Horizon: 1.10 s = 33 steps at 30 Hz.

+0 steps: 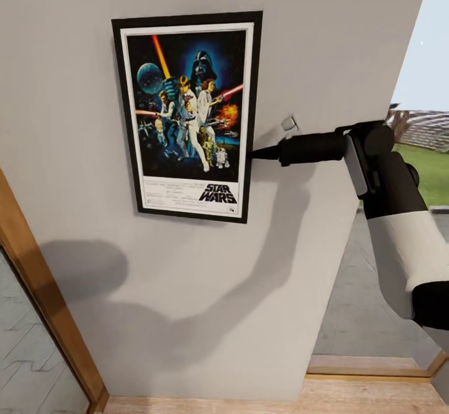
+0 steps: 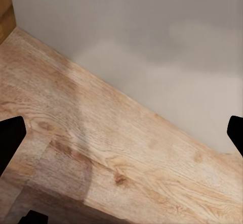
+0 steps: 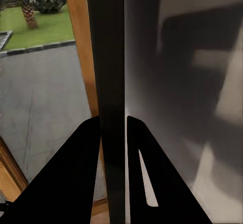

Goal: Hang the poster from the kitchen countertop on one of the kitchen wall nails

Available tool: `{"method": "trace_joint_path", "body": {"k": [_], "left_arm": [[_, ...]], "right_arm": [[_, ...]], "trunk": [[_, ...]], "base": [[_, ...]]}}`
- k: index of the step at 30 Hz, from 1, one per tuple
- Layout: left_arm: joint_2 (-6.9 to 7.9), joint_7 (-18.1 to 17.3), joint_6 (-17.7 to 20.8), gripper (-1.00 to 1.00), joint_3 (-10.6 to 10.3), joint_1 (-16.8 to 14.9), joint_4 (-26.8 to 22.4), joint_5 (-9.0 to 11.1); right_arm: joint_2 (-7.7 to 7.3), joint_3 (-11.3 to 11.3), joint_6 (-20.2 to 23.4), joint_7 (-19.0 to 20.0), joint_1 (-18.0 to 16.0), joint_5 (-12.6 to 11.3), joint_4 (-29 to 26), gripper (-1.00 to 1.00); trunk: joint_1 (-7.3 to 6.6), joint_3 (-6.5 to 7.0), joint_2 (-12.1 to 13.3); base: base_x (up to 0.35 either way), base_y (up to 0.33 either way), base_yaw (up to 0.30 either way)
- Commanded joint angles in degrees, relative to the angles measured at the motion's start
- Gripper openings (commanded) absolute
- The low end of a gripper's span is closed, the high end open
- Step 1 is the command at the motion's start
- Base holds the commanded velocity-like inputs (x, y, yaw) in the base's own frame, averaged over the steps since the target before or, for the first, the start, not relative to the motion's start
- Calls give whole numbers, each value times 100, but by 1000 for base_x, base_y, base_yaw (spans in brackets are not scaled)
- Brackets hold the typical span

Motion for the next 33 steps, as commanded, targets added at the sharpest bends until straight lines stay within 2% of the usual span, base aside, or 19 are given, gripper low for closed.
{"method": "trace_joint_path", "body": {"k": [1,33], "left_arm": [[2,-27,-11,100,-28,-3,10,60],[2,-27,-11,100,-28,-3,10,60]], "right_arm": [[-5,11,53,-5,22,-46,-27,-100],[-12,3,53,-6,128,-40,-184,-100]], "trunk": [[2,-3,-5],[2,-3,-5]], "base": [[0,0,0],[0,0,0]]}}
